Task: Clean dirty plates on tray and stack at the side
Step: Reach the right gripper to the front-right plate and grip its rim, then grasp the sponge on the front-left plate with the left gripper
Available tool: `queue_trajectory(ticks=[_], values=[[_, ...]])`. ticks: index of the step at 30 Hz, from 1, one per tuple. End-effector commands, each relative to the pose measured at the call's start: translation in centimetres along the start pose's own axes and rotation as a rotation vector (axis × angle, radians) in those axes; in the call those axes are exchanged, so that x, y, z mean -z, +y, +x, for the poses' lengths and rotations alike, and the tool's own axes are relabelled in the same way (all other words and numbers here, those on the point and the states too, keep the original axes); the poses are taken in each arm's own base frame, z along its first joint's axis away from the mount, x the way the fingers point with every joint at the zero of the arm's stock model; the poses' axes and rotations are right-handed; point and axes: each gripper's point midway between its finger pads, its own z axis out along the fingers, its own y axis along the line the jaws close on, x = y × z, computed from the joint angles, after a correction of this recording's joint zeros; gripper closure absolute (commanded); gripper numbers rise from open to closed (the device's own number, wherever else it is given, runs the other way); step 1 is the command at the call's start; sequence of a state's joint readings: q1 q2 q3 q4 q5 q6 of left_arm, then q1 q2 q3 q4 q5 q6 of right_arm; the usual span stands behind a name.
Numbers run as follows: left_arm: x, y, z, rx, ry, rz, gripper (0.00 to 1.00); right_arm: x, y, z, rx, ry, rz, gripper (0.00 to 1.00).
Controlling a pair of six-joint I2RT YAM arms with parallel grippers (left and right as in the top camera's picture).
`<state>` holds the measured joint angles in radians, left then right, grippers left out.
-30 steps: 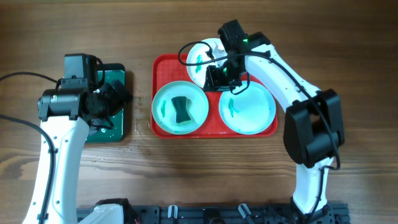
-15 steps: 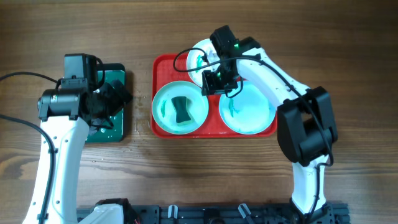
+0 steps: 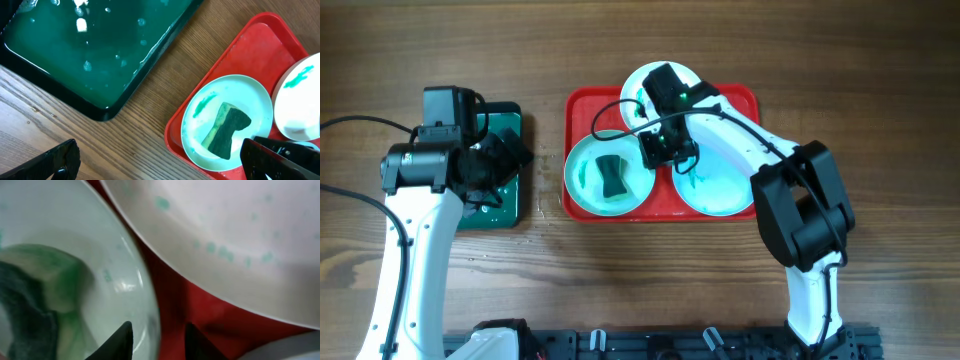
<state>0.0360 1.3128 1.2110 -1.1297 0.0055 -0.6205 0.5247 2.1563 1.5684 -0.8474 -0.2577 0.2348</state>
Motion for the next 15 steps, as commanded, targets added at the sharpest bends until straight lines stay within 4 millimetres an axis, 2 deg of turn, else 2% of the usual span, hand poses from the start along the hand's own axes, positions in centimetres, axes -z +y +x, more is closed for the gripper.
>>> queue_trajectory(ticks=[1,2,3,4,7,8,12,15], values=[[-0.2,0.1,0.0,0.022,0.009,-0.004,0.0,-1.1,-1.0,0.4,-0.018,0.016,0.035,0.66],[-0.2,0.1,0.0,0.022,0.009,-0.004,0.0,-1.1,-0.9,0.4,-0.02,0.016,0.034,0.63],[-0.2,0.1,0.0,0.022,0.009,-0.004,0.0,-1.2,-1.0,0.4,-0.038,0.015,0.035,0.45],[-0.2,0.1,0.0,0.022,0.009,-0.004,0.0,-1.2,-1.0,0.5,-0.044,0.016,0.035,0.42],[-0.2,0.1,0.0,0.022,0.009,-0.004,0.0,-1.2,-0.8,0.5,-0.044,0.018,0.028,0.45],[-0.2,0.1,0.0,0.022,0.005,-0.001,0.0,-1.2,-0.8,0.5,-0.048,0.019,0.028,0.5],[-0.2,-0.8,-1.2,0.021,-0.042,0.036,0.0,-1.2,-0.8,0.8,-0.067,0.029,0.031,0.56],[-0.2,-0.8,-1.2,0.022,-0.042,0.035,0.0,-1.3,-0.6,0.8,-0.057,0.028,0.03,0.63]])
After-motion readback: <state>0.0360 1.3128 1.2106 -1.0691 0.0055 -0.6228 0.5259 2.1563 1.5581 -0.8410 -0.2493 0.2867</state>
